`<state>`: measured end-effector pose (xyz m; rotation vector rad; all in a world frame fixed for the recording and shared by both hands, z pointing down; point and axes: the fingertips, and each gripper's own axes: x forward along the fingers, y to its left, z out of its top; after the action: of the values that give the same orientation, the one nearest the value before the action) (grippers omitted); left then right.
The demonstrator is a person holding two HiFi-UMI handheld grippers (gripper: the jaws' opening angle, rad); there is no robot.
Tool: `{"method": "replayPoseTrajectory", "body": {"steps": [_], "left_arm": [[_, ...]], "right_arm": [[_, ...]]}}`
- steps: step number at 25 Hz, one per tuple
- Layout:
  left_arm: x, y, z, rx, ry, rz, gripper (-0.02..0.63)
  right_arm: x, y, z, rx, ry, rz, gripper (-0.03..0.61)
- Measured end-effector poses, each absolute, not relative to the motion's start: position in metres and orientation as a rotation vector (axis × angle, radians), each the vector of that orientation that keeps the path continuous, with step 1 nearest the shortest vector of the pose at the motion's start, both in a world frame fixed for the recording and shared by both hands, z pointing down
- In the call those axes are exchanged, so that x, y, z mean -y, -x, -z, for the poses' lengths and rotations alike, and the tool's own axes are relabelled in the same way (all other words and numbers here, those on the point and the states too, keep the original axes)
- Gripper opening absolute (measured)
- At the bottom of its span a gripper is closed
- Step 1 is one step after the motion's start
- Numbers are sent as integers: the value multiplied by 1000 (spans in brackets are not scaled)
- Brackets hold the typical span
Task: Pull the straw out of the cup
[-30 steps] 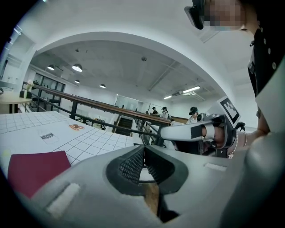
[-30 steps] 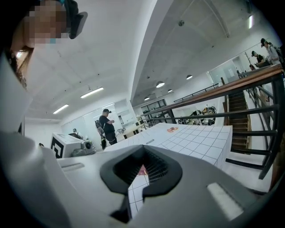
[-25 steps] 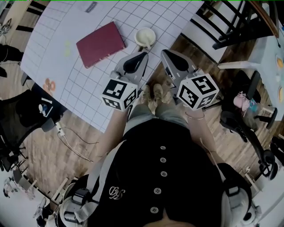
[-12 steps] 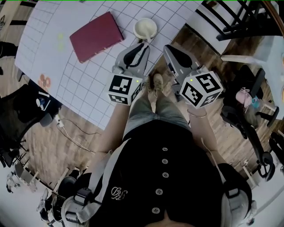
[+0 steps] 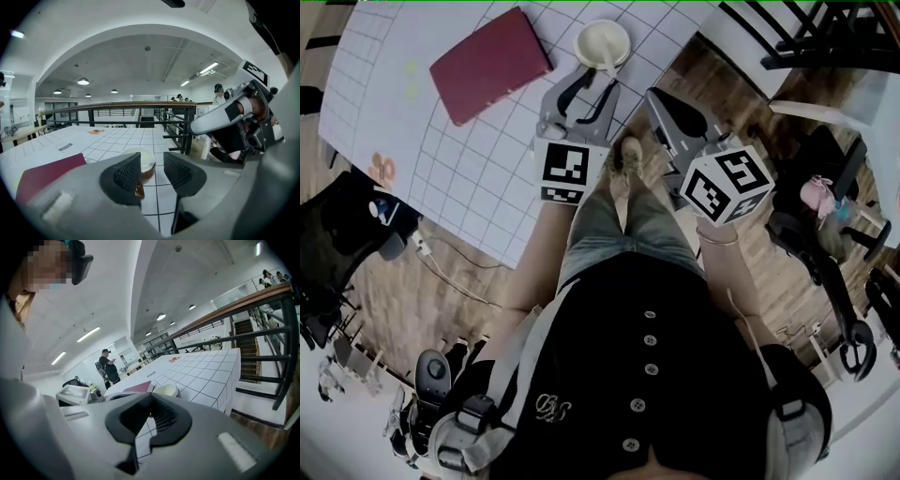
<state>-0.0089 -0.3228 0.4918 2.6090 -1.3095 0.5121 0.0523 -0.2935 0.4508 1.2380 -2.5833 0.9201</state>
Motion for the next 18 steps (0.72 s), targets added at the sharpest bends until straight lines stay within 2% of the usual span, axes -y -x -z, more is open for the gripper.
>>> {"method": "replayPoseTrajectory", "body": {"steps": [2, 18], "left_arm": [[324, 5, -497, 1303, -2632, -564, 178], [339, -4, -513, 1335, -2621, -636, 160]], "right_arm": [[294, -54, -454, 2578, -1242, -927, 0], [300, -59, -467, 2562, -1218, -964, 0]]}}
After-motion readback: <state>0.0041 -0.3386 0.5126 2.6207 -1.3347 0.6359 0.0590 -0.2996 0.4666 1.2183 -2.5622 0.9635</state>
